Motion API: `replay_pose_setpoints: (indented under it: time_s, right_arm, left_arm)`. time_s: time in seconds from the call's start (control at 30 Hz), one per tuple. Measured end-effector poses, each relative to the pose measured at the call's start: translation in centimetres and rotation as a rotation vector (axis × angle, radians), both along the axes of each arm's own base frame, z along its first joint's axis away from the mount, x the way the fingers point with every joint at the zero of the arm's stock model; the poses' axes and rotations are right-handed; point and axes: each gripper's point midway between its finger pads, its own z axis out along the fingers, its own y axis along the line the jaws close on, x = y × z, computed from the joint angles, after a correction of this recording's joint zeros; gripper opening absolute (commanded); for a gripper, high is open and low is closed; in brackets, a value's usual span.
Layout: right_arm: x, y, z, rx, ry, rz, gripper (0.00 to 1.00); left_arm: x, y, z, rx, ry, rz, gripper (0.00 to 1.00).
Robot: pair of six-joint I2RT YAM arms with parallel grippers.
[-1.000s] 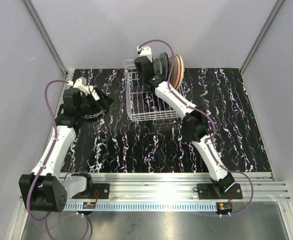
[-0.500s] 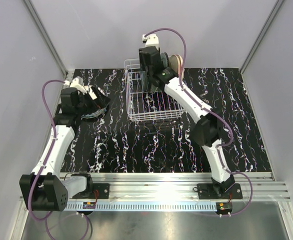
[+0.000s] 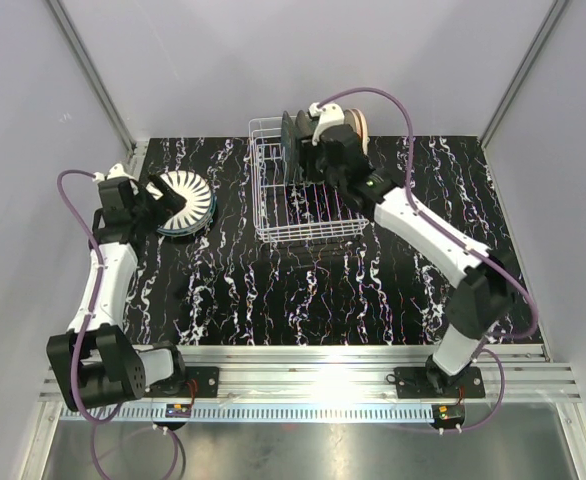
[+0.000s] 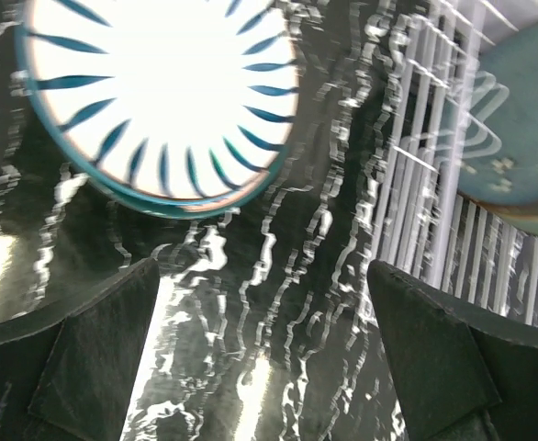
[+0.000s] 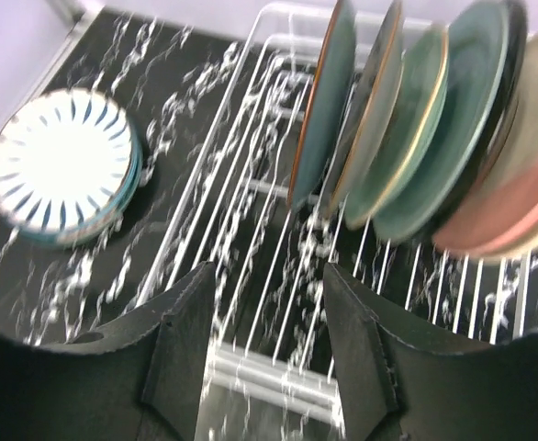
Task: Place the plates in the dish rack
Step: Insert the plate into the dish rack, then grab a plate with the left arm
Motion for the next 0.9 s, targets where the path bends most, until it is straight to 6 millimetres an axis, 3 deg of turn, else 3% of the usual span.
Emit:
replay_pose_setpoints:
  time_s: [0.23, 0.47, 0.73, 0.9]
  right_arm:
    - [-4.7, -4.0, -3.0, -0.009, 0.043, -0.016, 0.57]
    - [-4.9, -9.6, -6.8, 0.028, 0.128, -0.117, 0.58]
    - [-4.9, -9.0, -5.8, 0.098, 0.119, -0.088, 0.58]
    - [-4.9, -8.9, -5.8, 0.107, 0.124, -0.085, 0.58]
  left_arm:
    - [0.0, 2.9, -1.6, 0.04, 0.053, 0.113, 0.99]
    - [0.1, 5.2, -4.5, 0.067, 0.142, 0.204, 0.99]
    - [0.3, 7.3, -8.8, 0.092, 0.27, 0.287, 0.99]
    - [0.9, 8.3, -10.7, 0.073, 0.316, 0.309, 0.88]
